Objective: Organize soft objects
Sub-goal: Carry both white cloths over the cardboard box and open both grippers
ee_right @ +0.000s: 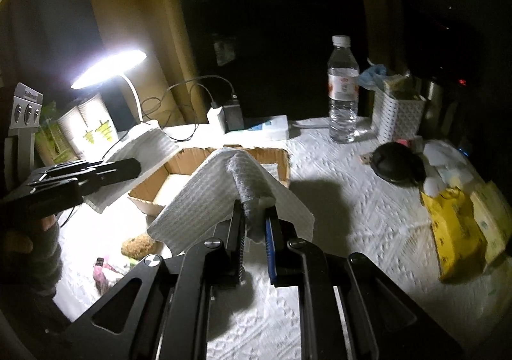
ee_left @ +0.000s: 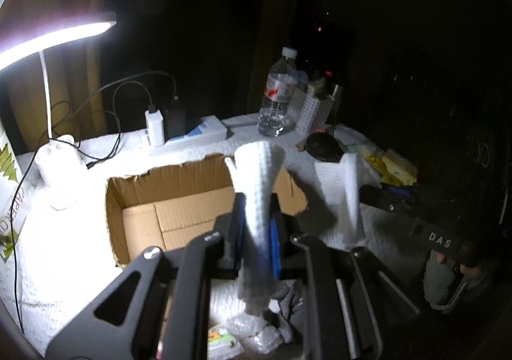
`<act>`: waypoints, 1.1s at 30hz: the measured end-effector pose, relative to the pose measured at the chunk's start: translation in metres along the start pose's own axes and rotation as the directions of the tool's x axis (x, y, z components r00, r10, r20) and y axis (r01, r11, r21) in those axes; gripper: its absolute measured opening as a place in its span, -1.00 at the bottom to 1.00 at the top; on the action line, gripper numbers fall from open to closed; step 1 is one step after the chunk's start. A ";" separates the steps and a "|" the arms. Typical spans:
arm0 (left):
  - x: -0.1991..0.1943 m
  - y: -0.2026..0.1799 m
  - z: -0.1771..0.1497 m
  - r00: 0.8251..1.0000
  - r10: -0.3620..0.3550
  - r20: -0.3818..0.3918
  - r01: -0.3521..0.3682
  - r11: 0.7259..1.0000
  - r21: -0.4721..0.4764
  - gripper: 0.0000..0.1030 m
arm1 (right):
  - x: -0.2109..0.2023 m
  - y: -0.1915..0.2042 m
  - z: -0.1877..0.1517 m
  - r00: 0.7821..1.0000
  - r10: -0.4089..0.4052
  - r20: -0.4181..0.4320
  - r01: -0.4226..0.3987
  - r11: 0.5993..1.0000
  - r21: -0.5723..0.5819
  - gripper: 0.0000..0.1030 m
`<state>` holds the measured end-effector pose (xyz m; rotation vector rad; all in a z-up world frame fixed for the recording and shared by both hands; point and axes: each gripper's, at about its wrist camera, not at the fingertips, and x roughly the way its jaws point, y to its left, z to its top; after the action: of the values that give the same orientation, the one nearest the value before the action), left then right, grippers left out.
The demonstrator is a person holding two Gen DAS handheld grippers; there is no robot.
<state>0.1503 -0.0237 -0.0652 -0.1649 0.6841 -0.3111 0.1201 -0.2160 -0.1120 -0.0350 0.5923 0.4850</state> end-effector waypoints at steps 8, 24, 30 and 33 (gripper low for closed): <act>0.008 0.015 0.009 1.000 0.003 0.020 -0.003 0.999 -0.037 -0.74 | 0.021 0.007 0.025 0.995 0.097 -0.003 -0.097 0.995 0.013 -0.75; 0.053 0.034 0.007 0.999 0.010 -0.049 -0.015 0.994 -0.110 -0.74 | 0.099 -0.014 0.024 0.974 0.201 -0.100 -0.184 0.970 0.162 -0.75; 0.076 0.032 0.003 0.995 0.014 -0.098 -0.025 0.993 -0.119 -0.74 | 0.116 -0.032 0.013 0.982 0.126 -0.140 -0.102 0.981 0.163 -0.75; 0.088 0.028 0.004 0.993 0.018 -0.119 -0.032 0.993 -0.117 -0.74 | 0.115 -0.035 0.009 0.986 0.092 -0.142 -0.072 0.988 0.138 -0.75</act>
<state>0.2232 -0.0268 -0.1210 -0.2528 0.8221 -0.2579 0.2236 -0.1966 -0.1707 0.0810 0.7728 0.5248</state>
